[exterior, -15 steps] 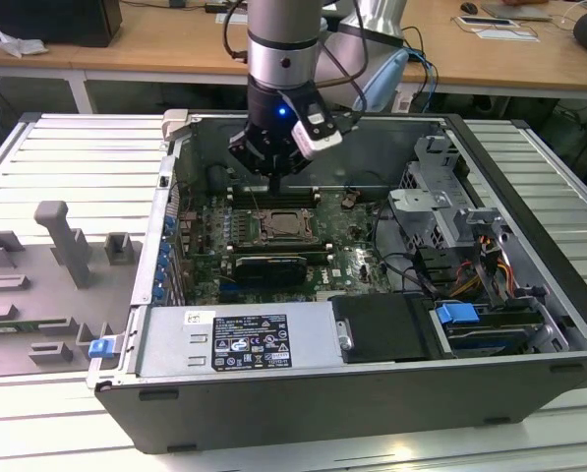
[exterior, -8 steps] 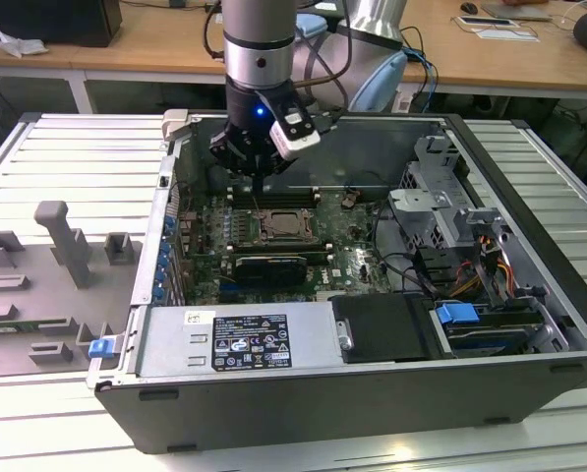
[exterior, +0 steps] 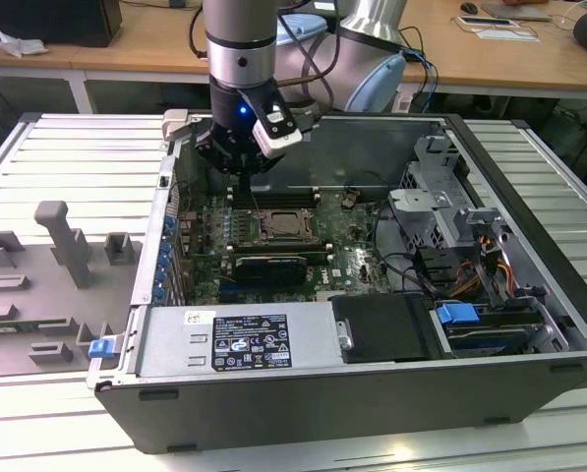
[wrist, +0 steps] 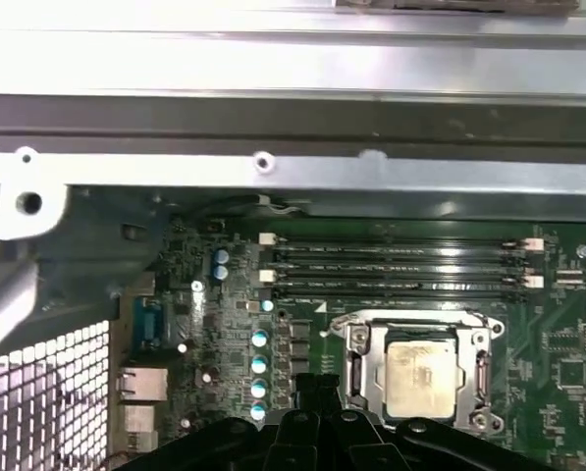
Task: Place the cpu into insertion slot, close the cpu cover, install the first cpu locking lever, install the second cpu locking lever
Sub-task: 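Install the first cpu locking lever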
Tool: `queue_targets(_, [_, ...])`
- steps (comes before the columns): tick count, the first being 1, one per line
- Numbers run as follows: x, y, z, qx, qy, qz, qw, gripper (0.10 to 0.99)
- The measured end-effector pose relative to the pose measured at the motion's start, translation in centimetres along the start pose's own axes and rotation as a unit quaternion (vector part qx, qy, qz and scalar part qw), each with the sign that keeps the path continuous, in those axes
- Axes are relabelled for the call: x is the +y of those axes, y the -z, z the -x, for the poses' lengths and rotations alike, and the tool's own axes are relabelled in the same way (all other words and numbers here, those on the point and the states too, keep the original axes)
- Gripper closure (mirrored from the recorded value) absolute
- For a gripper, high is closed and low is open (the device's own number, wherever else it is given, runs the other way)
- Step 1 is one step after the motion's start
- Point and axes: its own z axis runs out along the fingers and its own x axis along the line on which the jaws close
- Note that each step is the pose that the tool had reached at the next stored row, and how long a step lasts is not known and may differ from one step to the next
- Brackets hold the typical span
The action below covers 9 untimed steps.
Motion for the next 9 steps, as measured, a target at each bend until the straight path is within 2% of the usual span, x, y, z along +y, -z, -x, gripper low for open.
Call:
queue_targets(3, [0.31,-0.15,-0.49,0.0001,0.000,-0.0001,1.0000,0.980])
queue_targets(6, [0.81,-0.33,-0.65,0.0000,0.000,0.0000,1.0000,0.980])
queue_targets(9, [1.72,-0.43,-0.63,0.0000,0.000,0.0000,1.0000,0.980])
